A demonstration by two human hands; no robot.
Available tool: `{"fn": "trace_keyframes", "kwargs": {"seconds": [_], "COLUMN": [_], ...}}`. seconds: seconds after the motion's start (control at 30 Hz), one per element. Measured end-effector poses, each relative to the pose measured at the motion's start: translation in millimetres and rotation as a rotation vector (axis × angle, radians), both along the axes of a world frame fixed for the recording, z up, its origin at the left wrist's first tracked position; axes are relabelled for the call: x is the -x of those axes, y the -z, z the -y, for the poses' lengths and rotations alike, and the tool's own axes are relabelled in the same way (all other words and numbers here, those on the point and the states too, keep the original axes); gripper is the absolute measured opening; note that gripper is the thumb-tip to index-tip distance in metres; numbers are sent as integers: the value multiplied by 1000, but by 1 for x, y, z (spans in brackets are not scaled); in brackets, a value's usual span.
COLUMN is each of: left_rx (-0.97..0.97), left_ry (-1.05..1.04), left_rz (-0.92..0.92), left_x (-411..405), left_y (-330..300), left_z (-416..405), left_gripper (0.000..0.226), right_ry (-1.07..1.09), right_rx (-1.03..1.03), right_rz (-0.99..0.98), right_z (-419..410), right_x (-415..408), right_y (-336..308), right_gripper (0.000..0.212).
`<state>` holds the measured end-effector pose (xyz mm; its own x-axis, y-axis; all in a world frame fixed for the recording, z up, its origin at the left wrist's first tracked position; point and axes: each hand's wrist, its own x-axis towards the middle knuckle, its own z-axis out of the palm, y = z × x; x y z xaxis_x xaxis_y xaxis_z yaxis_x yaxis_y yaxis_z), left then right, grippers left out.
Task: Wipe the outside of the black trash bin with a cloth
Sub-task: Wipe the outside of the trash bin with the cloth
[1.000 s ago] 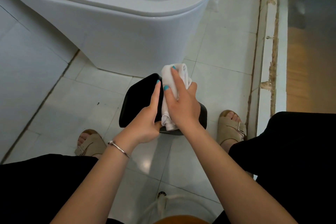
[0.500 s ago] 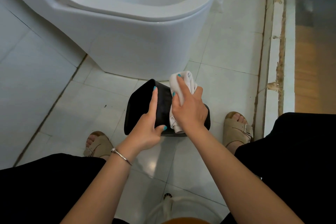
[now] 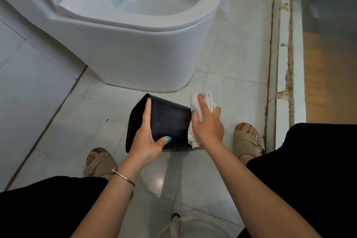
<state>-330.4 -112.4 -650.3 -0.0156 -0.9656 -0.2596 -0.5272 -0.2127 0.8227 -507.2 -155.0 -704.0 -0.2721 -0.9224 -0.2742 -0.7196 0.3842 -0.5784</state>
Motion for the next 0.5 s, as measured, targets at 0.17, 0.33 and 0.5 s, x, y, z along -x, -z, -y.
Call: {"fn": "trace_keyframes", "kwargs": {"seconds": [0.17, 0.33, 0.5], "left_rx": [20, 19, 16], "left_ry": [69, 102, 56], "left_rz": [-15, -20, -18], "left_x": [-1, -9, -13], "left_y": [3, 6, 9], "left_z": [1, 3, -3], "left_gripper": [108, 105, 110], "right_ry": [-166, -340, -147], "right_rx": [98, 232, 78], "right_rz": [136, 50, -13], "right_z": [6, 13, 3], "right_x": [-29, -36, 2], "right_y": [-30, -43, -4], "right_gripper": [52, 51, 48]}}
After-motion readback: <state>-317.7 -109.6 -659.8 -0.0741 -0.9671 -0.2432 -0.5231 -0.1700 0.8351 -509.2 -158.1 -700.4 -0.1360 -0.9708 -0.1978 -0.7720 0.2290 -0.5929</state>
